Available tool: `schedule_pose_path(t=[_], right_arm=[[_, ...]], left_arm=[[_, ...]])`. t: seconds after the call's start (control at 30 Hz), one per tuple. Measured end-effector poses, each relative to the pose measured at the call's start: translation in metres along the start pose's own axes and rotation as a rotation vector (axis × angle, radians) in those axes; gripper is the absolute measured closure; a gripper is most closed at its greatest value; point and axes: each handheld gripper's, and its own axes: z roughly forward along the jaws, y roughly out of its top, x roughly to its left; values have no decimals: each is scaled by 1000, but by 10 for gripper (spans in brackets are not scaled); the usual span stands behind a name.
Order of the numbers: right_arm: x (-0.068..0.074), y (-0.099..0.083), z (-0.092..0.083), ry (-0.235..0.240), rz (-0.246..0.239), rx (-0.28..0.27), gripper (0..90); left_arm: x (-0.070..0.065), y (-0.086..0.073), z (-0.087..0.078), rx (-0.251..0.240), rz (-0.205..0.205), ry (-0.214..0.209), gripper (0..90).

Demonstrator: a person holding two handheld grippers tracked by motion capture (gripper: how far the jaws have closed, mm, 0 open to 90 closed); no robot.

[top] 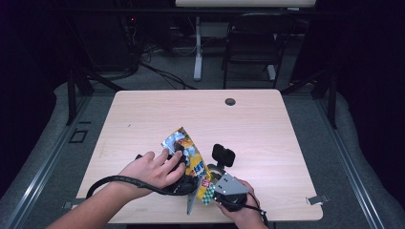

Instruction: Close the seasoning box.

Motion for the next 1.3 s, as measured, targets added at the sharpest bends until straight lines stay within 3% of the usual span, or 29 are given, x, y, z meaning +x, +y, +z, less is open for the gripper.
schedule_pose_path(t=[1.3], right_arm=[[1,0,0,1,6,-5,688]], left_arm=[[4,2,-4,7,33,11,799]])
